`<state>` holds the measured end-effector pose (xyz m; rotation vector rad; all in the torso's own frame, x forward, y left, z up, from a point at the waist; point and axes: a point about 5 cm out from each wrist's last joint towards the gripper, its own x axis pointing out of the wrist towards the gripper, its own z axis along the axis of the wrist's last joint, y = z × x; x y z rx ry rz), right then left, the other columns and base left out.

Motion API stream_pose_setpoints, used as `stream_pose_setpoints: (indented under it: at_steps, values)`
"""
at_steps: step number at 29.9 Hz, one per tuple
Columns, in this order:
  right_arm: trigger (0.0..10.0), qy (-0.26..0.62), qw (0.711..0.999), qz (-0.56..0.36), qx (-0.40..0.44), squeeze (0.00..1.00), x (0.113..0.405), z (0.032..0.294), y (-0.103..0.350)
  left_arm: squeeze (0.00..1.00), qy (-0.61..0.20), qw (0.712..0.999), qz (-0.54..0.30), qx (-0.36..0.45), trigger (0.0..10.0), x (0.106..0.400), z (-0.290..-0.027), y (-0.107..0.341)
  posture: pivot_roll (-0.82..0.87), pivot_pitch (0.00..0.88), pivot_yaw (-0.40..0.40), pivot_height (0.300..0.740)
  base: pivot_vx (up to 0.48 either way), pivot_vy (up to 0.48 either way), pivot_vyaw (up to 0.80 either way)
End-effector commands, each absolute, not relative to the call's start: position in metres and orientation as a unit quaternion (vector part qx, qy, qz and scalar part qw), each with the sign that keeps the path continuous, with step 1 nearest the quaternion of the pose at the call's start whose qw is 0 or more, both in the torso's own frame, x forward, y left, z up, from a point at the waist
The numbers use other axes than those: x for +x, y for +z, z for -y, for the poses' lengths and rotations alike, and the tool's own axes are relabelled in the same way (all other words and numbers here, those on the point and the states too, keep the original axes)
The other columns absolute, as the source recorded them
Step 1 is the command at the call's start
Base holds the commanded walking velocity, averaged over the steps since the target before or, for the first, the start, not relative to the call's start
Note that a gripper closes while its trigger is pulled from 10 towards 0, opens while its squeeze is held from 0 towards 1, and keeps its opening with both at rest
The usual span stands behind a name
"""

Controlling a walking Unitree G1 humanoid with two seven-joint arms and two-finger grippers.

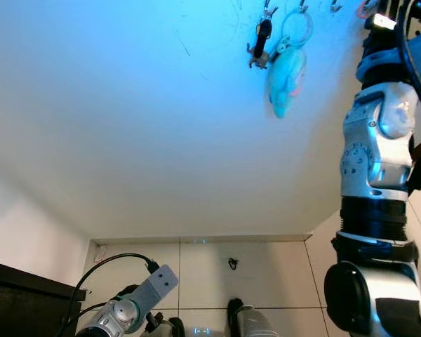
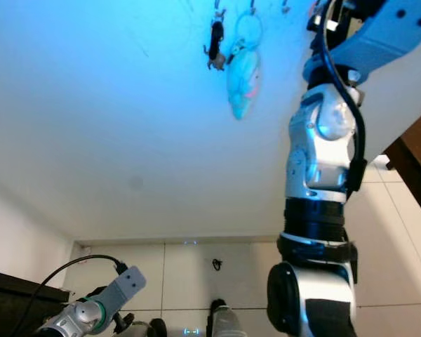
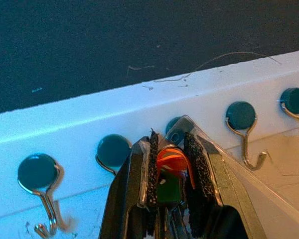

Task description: Hang keys on a hook

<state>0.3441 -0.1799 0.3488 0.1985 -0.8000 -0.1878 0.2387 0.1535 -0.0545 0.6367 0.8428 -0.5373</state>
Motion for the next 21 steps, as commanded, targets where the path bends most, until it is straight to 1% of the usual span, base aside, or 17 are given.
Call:
stream_pose_setpoints:
  at_steps: [1, 4, 5, 14, 18, 21]
  values:
    - [10.0, -0.092, 0.934, 0.332, 0.098, 0.0, 0.354, 0.175, 0.321, 0.0, -0.255, 0.819, -0.418, 0.299, 10.0, 0.227, -0.159, -0.062, -0.15, 0.175, 0.078, 0.74, 0.0, 0.0, 0.0]
    - [10.0, -0.104, 0.935, 0.322, 0.101, 0.0, 0.353, 0.178, 0.312, 0.0, -0.256, 0.818, -0.419, 0.301, 10.0, 0.226, -0.161, -0.063, -0.16, 0.175, 0.081, 0.74, 0.0, 0.0, 0.0]
    - [10.0, -0.119, 0.936, 0.315, 0.101, 0.0, 0.351, 0.184, 0.304, 0.0, -0.256, 0.817, -0.419, 0.303, 10.0, 0.226, -0.162, -0.063, -0.16, 0.174, 0.083, 0.74, 0.0, 0.0, 0.0]
    - [10.0, -0.144, 0.936, 0.308, 0.094, 0.0, 0.349, 0.195, 0.298, 0.0, -0.256, 0.816, -0.42, 0.305, 10.0, 0.225, -0.164, -0.063, -0.16, 0.176, 0.085, 0.74, 0.0, 0.0, 0.0]
    - [10.0, -0.144, 0.934, 0.312, 0.094, 0.0, 0.348, 0.196, 0.298, 0.0, -0.256, 0.815, -0.421, 0.304, 10.0, 0.224, -0.165, -0.063, -0.16, 0.177, 0.086, 0.74, 0.0, 0.0, 0.0]
    - [10.0, -0.128, 0.932, 0.325, 0.096, 0.0, 0.345, 0.193, 0.301, 0.0, -0.257, 0.815, -0.421, 0.304, 10.0, 0.223, -0.165, -0.064, -0.16, 0.178, 0.084, 0.74, 0.0, 0.0, 0.0]
